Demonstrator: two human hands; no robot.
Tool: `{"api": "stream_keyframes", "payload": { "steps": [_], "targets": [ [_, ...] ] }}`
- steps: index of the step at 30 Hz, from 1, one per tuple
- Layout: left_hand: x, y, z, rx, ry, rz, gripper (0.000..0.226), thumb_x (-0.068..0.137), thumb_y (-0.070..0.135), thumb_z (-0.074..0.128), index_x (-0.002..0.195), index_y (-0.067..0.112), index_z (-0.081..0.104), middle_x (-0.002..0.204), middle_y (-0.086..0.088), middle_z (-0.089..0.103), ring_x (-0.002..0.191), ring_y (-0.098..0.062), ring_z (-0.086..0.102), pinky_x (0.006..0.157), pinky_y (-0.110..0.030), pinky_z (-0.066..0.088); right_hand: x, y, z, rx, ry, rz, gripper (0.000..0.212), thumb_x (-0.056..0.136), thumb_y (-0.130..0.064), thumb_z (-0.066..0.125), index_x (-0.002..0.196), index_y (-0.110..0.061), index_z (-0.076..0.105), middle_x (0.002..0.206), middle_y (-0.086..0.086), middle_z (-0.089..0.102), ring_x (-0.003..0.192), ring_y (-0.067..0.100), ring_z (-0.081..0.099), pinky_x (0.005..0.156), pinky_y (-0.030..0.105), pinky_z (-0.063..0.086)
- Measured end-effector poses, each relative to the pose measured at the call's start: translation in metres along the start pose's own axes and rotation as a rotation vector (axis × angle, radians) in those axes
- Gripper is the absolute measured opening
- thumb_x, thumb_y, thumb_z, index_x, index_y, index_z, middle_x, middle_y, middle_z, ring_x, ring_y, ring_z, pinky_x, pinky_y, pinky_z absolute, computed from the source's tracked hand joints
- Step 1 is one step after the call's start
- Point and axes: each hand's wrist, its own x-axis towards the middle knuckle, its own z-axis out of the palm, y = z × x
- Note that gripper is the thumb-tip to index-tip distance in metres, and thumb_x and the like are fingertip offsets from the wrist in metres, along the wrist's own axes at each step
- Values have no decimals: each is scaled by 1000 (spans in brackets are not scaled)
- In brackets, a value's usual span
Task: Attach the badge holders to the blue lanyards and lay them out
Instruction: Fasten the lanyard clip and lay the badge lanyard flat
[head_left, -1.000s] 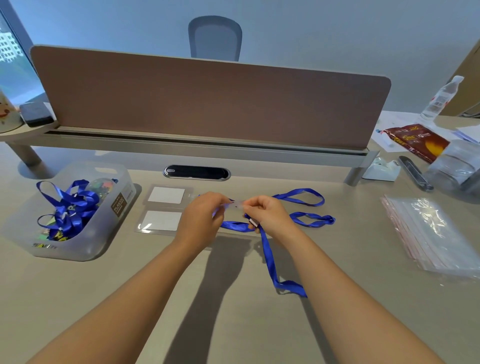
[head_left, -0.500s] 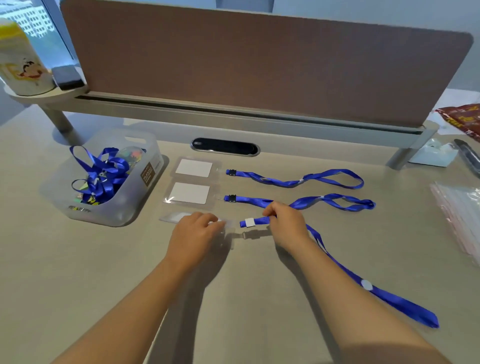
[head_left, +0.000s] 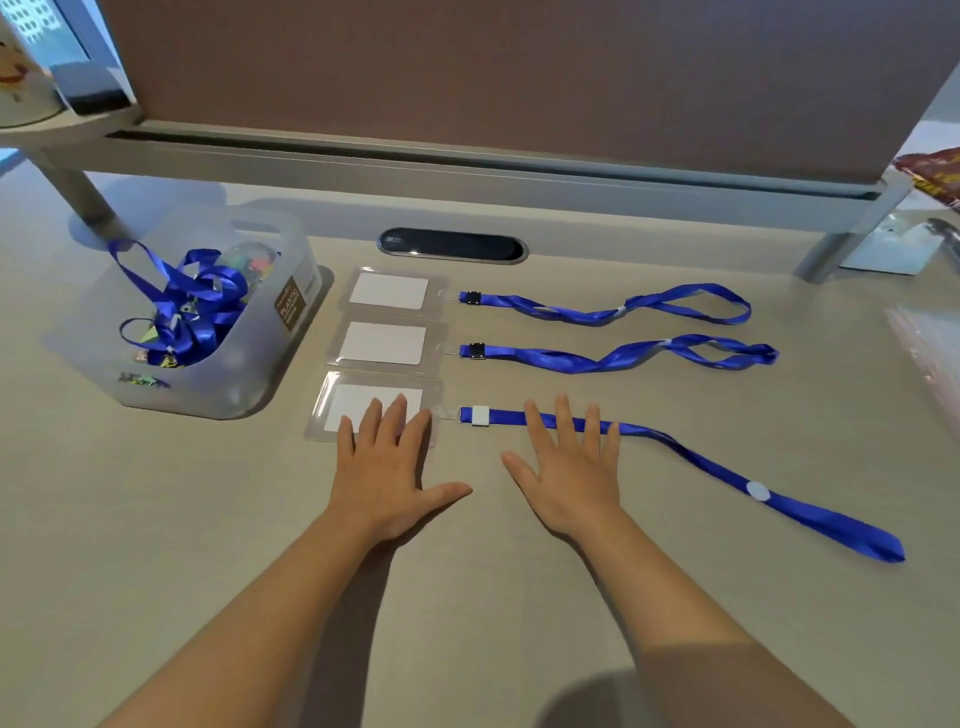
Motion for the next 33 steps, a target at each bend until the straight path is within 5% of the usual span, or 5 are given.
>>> {"api": "stream_keyframes", "payload": {
  "steps": [4,10,23,33],
  "targets": [
    [5,-7,2,29,29,29,130,25,94,-8,137,27,3,154,-4,-1,140,-29,-7,114,-51,-5,8,7,0,-36,81,-92,70,88,-61,24,145,-34,-6,159,0,-10,145,27,-14,117,48,-7],
    [-3,-13,6,4,158,98,92,66,76,42,136,24,14,153,-7,9,140,-30,-1,114,-52,0,-10,4,13,-20,291,68,67,90,-55,29,146,-25,9,159,3,3,146,27,-1,117,51,0],
    [-17,-37,4,16,166,-6,89,61,81,37,127,21,28,147,-9,24,135,-34,16,111,-58,15,-34,23,18,11,212,258,66,88,-62,22,146,-33,6,159,3,0,145,34,-4,115,58,1],
    [-10,-27,6,-5,179,-23,88,67,75,37,136,26,13,153,-7,8,140,-33,3,114,-56,8,-16,33,10,33,236,243,65,89,-59,23,146,-32,4,159,4,-3,145,34,-5,116,57,2]
  ]
}}
